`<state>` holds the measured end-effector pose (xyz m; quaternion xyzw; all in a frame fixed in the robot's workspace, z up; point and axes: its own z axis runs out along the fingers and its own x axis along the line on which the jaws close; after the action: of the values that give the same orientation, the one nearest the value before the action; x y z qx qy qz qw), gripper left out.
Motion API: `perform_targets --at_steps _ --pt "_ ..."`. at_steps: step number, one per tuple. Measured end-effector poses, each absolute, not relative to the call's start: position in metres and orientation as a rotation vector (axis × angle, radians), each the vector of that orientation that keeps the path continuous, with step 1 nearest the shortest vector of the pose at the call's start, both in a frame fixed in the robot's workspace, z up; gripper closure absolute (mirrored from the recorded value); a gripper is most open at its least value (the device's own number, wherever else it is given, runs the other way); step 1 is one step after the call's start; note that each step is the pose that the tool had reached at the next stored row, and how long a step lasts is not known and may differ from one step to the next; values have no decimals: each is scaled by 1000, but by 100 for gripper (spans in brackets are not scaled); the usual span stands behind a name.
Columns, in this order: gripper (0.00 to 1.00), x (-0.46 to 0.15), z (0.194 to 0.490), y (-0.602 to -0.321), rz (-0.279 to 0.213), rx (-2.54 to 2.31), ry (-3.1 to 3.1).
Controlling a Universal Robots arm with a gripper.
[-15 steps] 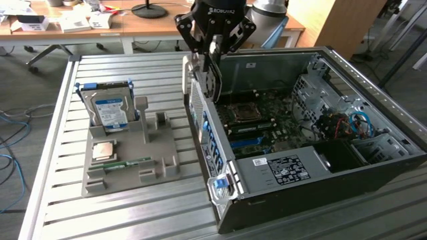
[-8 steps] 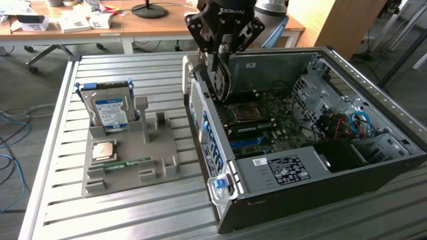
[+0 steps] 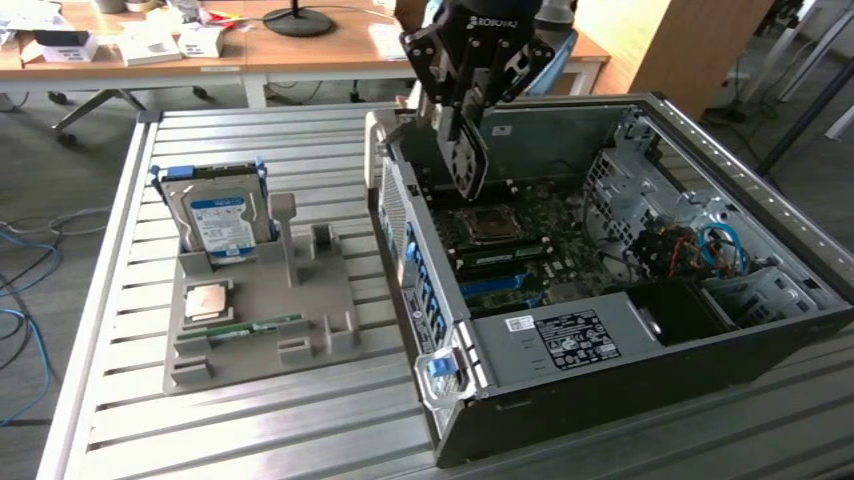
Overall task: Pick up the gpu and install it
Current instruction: 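Pick up the gpu and move the gpu toward the slot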
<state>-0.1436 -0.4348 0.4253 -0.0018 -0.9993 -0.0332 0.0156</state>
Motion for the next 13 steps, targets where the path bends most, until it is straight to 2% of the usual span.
perform_targets --at_steps 13 --pt "74 -95 425 -435 -104 -5 -3109"
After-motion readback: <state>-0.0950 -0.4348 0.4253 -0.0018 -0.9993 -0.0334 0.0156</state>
